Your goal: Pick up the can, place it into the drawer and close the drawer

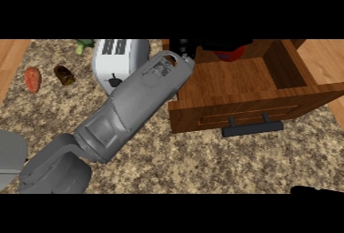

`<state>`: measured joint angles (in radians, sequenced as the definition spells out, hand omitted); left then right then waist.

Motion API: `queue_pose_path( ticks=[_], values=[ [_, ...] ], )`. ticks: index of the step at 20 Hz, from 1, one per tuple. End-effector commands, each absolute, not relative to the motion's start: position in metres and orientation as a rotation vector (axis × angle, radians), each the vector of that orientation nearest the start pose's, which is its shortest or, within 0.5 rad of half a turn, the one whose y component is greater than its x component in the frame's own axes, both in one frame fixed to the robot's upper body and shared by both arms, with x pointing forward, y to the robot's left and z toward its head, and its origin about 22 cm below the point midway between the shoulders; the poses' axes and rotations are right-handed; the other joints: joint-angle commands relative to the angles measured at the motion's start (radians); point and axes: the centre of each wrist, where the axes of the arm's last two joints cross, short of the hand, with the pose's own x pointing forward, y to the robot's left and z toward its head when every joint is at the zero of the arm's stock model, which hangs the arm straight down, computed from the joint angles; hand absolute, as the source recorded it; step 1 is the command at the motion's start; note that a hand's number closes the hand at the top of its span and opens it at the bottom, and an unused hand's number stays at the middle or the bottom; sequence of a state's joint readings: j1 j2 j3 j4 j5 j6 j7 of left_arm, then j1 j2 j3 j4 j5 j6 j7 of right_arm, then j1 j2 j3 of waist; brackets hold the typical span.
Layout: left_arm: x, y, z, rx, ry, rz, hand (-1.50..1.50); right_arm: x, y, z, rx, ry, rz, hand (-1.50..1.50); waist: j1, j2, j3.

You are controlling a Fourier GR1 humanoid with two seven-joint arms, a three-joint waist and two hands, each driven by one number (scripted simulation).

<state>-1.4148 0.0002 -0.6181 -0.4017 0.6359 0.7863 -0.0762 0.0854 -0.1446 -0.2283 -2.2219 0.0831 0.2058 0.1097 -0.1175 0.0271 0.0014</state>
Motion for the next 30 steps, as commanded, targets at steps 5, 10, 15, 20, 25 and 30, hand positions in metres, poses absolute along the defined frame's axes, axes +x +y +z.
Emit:
queue_pose_path(
  ticks=[5, 10, 15, 20, 25, 30],
  values=[
    [0.424, -0.019, 0.188, 0.203, -1.782, -0.050, -1.50, 0.190, -0.283, 0.146, -0.495, -2.018, 0.499, -1.50, 0.024, 0.000, 0.001],
    [0.426, -0.015, 0.186, 0.212, -1.815, -0.026, -1.50, 0.190, -0.270, 0.157, -0.663, -1.975, 0.658, -1.50, 0.055, -0.008, -0.001],
    [0.419, -0.023, 0.188, 0.222, -1.822, -0.042, -1.50, 0.217, -0.257, 0.143, -0.830, -1.913, 0.839, -1.50, 0.076, -0.010, 0.000],
    [0.419, -0.027, 0.200, 0.223, -1.796, -0.048, -1.50, 0.224, -0.245, 0.105, -0.901, -1.816, 0.966, -1.50, 0.109, -0.024, -0.001],
    [0.426, -0.001, 0.200, 0.243, -1.797, -0.039, -1.50, 0.236, -0.237, 0.073, -1.017, -1.688, 1.014, -1.50, 0.129, -0.032, -0.001],
    [0.420, 0.014, 0.188, 0.241, -1.788, -0.014, -1.50, 0.273, -0.234, 0.055, -1.035, -1.729, 0.914, -1.50, 0.135, -0.031, -0.001]
  ],
)
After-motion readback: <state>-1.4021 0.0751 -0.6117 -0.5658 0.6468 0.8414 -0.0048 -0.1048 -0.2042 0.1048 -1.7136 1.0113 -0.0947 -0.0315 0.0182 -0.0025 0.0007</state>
